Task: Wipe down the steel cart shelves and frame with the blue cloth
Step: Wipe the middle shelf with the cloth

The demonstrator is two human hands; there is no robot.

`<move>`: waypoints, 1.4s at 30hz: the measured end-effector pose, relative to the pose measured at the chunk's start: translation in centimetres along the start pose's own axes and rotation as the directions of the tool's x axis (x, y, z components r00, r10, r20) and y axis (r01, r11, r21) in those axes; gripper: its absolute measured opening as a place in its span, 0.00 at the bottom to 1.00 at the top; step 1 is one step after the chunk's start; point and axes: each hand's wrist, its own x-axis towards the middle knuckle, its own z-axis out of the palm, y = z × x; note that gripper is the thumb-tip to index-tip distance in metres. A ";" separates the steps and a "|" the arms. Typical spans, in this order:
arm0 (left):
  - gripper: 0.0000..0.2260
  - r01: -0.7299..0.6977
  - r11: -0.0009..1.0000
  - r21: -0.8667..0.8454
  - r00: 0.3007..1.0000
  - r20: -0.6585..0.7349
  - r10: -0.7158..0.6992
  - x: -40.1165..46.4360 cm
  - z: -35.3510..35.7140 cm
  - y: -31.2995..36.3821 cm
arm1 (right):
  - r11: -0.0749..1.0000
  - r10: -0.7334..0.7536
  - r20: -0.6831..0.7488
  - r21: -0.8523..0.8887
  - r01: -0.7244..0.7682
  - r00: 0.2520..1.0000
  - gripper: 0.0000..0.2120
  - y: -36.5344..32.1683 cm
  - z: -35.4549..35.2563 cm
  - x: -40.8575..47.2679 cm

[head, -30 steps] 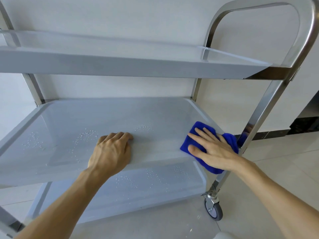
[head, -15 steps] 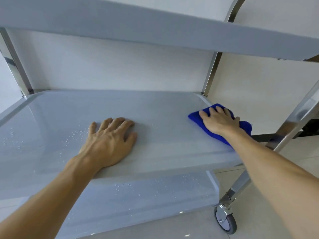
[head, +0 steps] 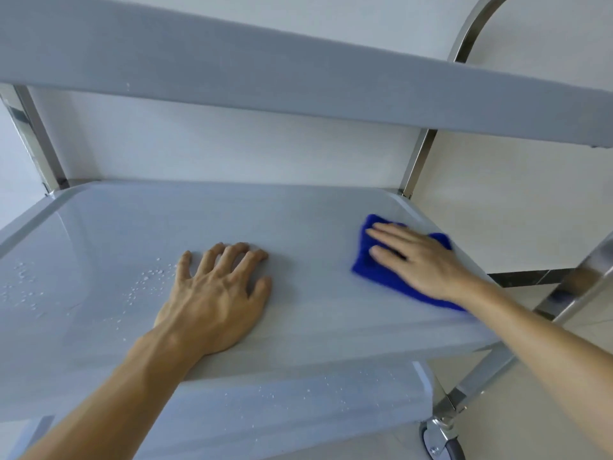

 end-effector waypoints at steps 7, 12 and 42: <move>0.23 -0.002 1.000 0.026 1.000 -0.021 0.002 0.1 0.4 -0.2 | 0.822 0.553 -0.038 -0.138 -0.552 0.832 0.28 3.0 0.6 9.6; 0.25 0.010 1.000 0.023 1.000 -0.003 -0.010 0.1 0.1 -0.4 | 0.956 0.281 0.028 -0.094 -0.277 0.959 0.29 -6.4 3.6 13.7; 0.23 0.010 1.000 -0.022 1.000 -0.027 -0.011 0.4 0.6 -0.6 | 0.989 -0.131 0.113 0.085 0.122 0.985 0.28 -13.7 6.5 13.9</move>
